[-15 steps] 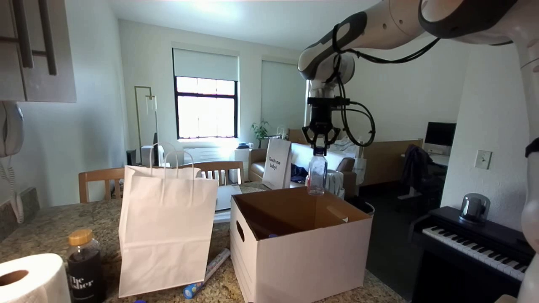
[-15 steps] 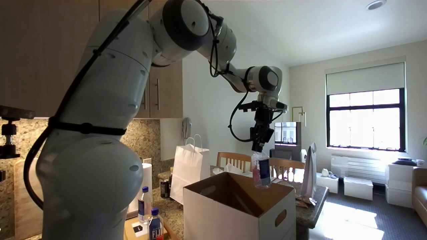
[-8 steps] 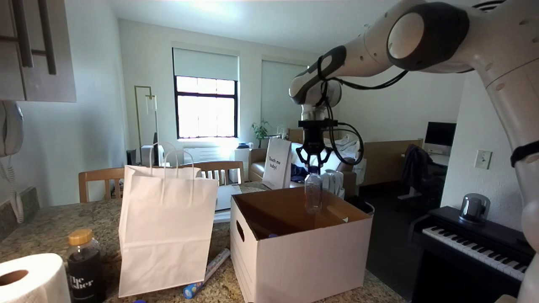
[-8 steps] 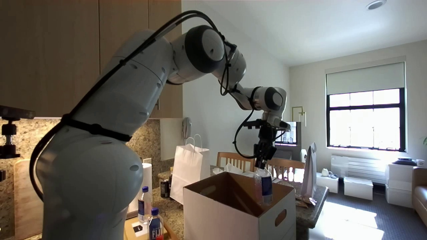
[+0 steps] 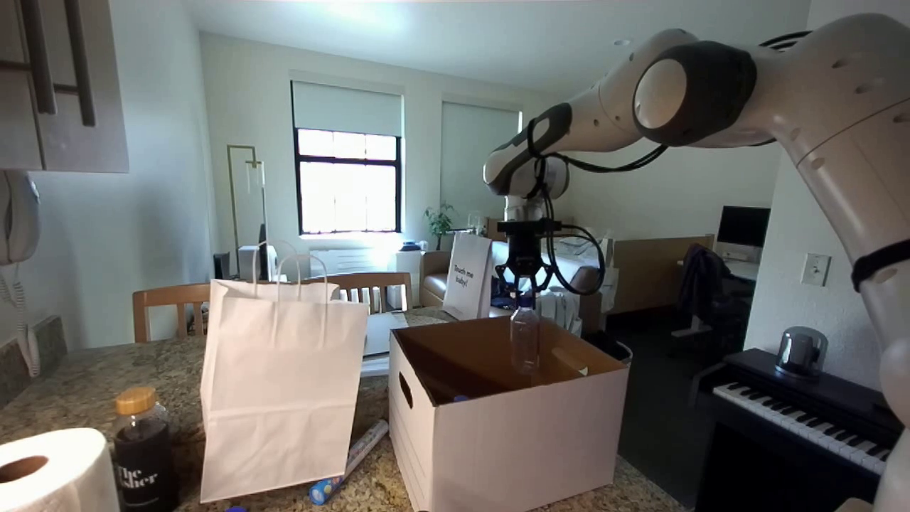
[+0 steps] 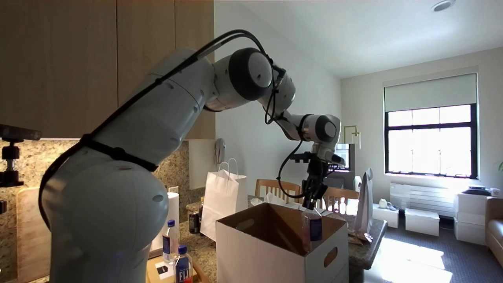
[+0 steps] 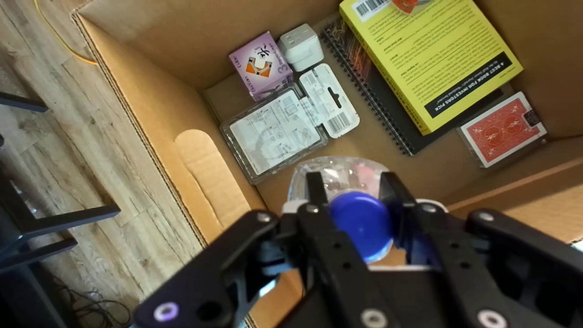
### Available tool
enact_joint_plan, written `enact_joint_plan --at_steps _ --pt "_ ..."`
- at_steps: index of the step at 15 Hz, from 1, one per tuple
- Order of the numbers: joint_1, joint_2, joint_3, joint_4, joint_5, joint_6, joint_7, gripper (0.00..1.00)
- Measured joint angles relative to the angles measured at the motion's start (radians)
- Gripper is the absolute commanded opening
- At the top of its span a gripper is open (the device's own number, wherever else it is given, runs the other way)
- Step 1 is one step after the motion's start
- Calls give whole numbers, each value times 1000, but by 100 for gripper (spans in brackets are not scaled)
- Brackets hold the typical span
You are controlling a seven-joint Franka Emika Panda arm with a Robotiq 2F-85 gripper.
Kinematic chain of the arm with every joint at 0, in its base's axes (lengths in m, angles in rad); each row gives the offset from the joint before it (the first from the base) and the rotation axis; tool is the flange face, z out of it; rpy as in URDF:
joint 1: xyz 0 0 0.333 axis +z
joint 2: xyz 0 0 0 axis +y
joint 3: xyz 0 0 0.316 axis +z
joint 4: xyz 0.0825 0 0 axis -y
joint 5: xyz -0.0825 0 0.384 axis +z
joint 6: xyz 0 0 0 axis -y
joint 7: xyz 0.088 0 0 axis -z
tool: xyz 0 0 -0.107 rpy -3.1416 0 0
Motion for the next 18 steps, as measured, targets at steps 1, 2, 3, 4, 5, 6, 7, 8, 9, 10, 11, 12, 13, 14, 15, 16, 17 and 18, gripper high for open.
enact_joint_plan --at_steps 1,2,3,4,5,6,7,8,9,10,11,12,13,14,15,16,17,18 --pt "0 7 -3 3 0 0 0 14" --pt "0 15 -7 6 0 1 0 14" --pt "-1 24 -12 10 0 2 0 14" --pt "-1 33 -17 13 0 5 0 14" --pt "-1 42 -23 15 0 11 0 14" --pt "-3 50 -28 18 0 14 0 14" --pt "-6 59 -31 22 0 20 0 14" --pt "-11 68 -33 26 0 27 0 14" --pt "-15 77 -33 32 1 32 0 14" --pt "-19 88 -33 41 1 38 0 14" --pt "-21 98 -33 48 1 43 0 14" --pt "-23 108 -34 56 2 47 0 14" --pt "-25 118 -34 65 4 49 1 14" --pt "-28 127 -34 73 7 52 3 14" --pt "-32 137 -34 82 16 57 6 14" --pt "-36 147 -34 91 30 64 10 14" --pt "-40 157 -34 99 42 71 16 14" --pt "-43 166 -34 107 53 80 20 14"
